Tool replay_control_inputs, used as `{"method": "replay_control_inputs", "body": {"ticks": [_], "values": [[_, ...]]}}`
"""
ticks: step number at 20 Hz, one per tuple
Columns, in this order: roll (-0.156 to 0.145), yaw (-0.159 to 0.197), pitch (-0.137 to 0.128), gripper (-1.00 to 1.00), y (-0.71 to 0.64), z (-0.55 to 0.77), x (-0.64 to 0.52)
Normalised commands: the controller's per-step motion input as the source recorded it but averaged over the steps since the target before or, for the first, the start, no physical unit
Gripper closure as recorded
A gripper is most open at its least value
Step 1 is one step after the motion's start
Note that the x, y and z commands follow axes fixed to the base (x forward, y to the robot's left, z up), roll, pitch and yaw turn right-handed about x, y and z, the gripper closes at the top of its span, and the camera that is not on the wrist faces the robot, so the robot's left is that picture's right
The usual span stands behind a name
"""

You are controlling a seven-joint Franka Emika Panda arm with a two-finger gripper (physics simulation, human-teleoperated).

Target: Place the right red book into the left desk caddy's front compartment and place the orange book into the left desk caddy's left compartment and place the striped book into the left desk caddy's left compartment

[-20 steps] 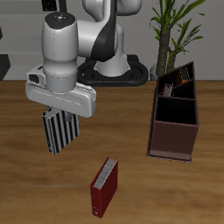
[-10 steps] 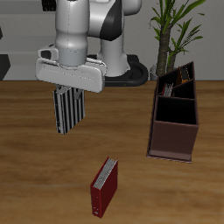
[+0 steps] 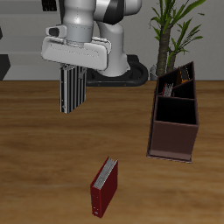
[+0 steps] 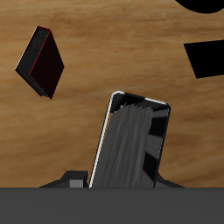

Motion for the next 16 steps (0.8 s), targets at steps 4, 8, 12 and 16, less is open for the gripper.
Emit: {"method": "replay_control_inputs", "body": {"ticks": [4, 8, 12, 16], "values": [[-0.002, 0.044, -0.089, 1.0, 0.46, 0.47, -0.63], [0.037, -0.004, 0.037, 1.0, 0.38, 0.1, -0.32], [-0.006, 0.029, 0.004, 1.0, 0.33, 0.06, -0.27], [0.016, 0.011, 0.027, 1.0, 0.41, 0.01, -0.39]]}}
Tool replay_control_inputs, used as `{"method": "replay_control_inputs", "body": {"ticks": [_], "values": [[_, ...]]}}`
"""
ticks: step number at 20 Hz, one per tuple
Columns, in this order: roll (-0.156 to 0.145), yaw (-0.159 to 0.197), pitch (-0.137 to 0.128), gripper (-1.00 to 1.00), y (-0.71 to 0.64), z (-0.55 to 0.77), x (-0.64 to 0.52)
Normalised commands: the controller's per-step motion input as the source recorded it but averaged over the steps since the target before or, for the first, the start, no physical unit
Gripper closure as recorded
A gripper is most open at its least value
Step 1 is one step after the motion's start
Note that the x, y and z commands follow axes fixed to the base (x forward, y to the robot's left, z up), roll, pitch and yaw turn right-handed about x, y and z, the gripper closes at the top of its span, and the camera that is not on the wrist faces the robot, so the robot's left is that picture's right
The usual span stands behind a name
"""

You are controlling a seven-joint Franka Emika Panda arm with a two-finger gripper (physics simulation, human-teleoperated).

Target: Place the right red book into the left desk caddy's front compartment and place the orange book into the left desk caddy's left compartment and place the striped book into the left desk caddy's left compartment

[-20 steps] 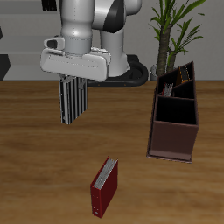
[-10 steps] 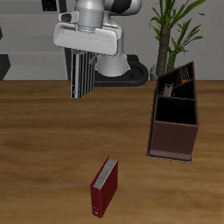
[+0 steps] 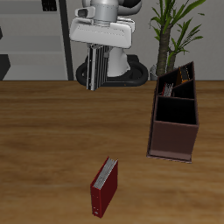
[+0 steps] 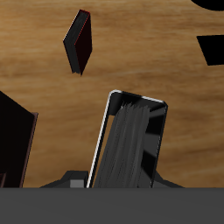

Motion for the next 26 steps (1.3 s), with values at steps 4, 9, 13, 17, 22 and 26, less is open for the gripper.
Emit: {"method": "replay_control_inputs", "body": {"ticks": [4, 9, 13, 17, 22, 26], "values": [[-0.012, 0.067, 0.079, 1.0, 0.29, -0.14, -0.24], [0.021, 0.009, -0.023, 1.0, 0.42, 0.05, -0.31], [0.018, -0.032, 0.03, 1.0, 0.42, -0.03, -0.3], [0.04, -0.009, -0.053, 1.0, 0.37, 0.03, -0.37], [0.024, -0.033, -0.027, 1.0, 0.27, -0.08, -0.36], [0.014, -0.016, 0.015, 1.0, 0.33, -0.27, -0.43]]}}
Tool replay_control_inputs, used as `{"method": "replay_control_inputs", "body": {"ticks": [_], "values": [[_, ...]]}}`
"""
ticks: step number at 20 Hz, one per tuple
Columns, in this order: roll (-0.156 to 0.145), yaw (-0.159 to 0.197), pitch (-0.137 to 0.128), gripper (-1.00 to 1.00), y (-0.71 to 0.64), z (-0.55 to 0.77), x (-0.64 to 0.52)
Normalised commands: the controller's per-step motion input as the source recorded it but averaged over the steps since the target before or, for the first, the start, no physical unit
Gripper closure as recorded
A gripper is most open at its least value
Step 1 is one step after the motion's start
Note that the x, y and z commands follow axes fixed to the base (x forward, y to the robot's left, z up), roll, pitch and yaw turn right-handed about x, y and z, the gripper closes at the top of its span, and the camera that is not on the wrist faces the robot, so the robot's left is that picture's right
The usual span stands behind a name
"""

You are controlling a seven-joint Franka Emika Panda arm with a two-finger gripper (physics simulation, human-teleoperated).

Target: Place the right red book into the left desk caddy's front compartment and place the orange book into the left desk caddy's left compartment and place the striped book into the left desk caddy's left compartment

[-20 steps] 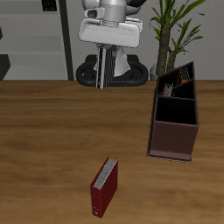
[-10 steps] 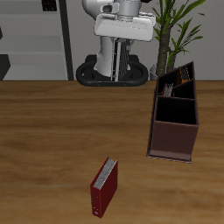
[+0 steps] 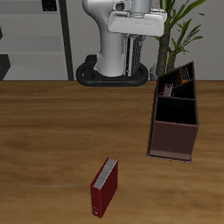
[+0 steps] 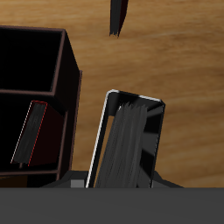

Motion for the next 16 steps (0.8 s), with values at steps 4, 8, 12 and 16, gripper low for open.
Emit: {"method": "replay_control_inputs", "body": {"ticks": [4, 8, 12, 16], "values": [[-0.003, -0.04, 0.025, 1.0, 0.16, -0.19, -0.28], [0.0, -0.017, -0.019, 1.0, 0.27, -0.08, -0.42], [-0.008, -0.008, -0.039, 1.0, 0.18, 0.02, -0.38], [0.05, 0.03, -0.028, 1.0, 0.23, -0.08, -0.29]]}}
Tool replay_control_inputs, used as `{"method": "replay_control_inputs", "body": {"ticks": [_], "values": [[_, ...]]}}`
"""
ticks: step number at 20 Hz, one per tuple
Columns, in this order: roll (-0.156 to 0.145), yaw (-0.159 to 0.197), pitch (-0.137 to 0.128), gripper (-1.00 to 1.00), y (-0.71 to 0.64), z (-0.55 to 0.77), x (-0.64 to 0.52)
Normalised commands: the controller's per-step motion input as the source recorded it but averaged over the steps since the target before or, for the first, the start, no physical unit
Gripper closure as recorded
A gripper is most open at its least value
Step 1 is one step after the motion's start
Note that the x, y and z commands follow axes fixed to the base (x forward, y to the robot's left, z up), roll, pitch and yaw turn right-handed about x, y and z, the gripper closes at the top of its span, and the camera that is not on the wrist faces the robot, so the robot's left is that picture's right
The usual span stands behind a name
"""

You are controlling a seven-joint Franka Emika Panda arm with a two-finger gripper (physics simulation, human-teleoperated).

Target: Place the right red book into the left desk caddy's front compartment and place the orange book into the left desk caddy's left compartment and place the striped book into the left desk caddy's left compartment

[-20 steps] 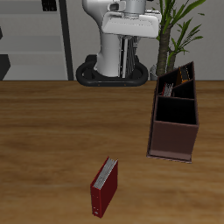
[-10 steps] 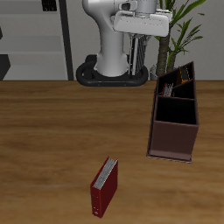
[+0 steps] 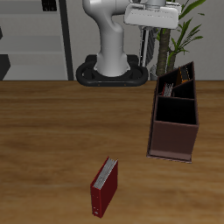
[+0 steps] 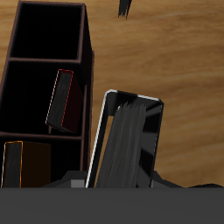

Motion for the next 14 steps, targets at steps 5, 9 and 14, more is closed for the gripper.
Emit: {"method": "replay_control_inputs", "body": {"ticks": [5, 9, 14], "values": [[0.07, 0.024, -0.012, 1.0, 0.32, -0.18, -0.27], [0.063, 0.019, -0.011, 1.0, 0.27, -0.06, -0.19], [0.068, 0.053, -0.041, 1.0, 0.27, 0.03, -0.12]]}}
